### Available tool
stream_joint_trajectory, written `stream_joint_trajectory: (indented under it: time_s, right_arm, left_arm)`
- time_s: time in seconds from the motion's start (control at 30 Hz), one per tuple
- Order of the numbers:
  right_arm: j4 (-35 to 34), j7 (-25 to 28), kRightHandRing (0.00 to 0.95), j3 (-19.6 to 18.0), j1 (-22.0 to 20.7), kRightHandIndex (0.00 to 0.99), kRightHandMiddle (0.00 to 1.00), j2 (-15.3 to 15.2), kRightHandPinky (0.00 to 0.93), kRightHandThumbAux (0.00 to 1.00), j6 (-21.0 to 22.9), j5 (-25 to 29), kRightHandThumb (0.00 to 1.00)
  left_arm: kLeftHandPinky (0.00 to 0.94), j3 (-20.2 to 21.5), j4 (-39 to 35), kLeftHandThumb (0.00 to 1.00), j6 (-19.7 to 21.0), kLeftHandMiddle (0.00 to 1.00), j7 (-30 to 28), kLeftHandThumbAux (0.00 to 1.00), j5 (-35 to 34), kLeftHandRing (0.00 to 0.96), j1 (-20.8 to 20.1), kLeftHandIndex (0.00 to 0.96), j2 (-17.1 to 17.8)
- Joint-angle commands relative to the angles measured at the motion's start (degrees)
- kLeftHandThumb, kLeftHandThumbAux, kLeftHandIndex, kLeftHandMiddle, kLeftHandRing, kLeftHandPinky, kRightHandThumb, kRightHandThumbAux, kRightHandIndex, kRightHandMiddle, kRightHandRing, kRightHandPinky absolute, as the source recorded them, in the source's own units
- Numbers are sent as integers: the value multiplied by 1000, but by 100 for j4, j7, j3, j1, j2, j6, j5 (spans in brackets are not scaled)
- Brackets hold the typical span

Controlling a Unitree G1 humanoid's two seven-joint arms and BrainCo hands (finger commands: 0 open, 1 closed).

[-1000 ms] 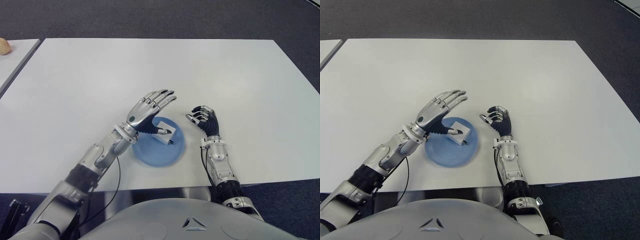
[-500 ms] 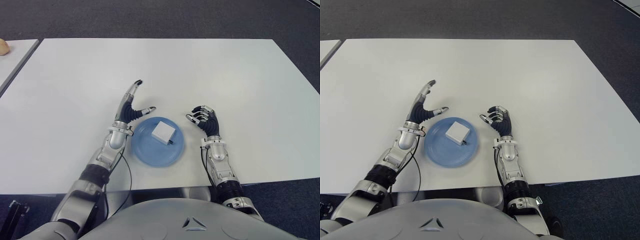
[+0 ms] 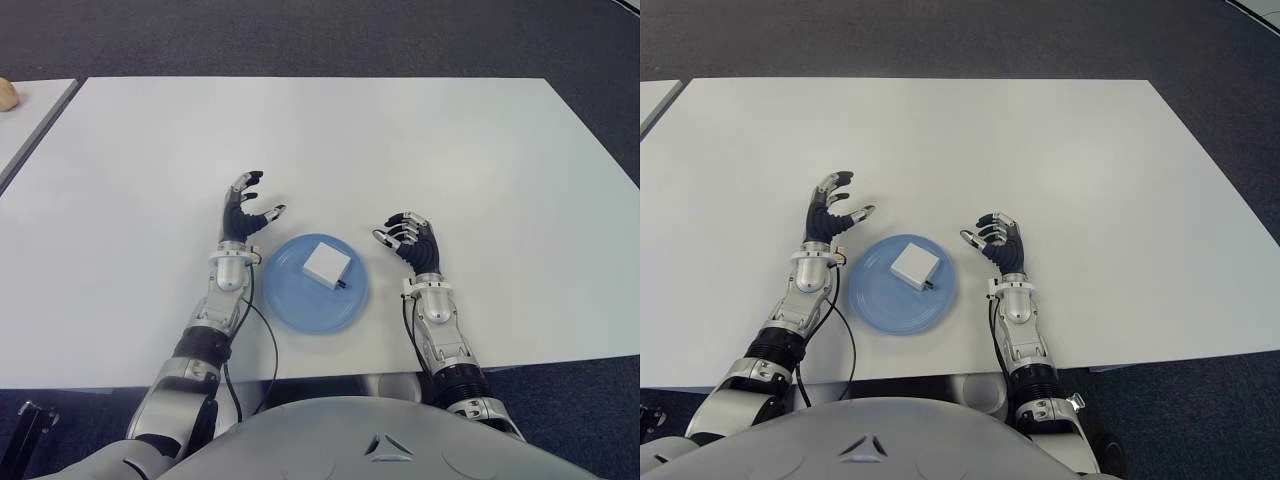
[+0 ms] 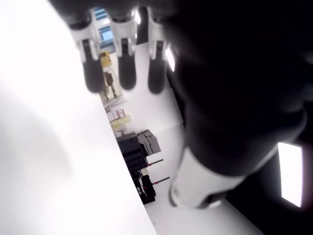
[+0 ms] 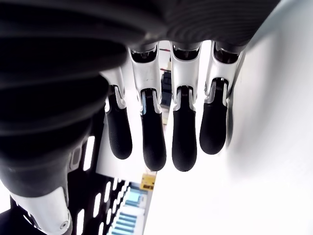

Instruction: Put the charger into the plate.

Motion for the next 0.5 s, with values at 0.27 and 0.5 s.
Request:
stream_joint_trajectory:
  time_s: [0.27,0.5]
  right_arm:
    - [-45,65,503,2,111,424,487,-27,500,731,232,44,704]
    - [-103,100,505,-16,118,425,490,-41,508,731,304,80,705]
  left_arm:
    - [487,378,978,606,-278,501,-313,768,-259,489,-48,419,208]
    - [610,283,805,701,-147,632,-425,721,-170,626,156,434,197]
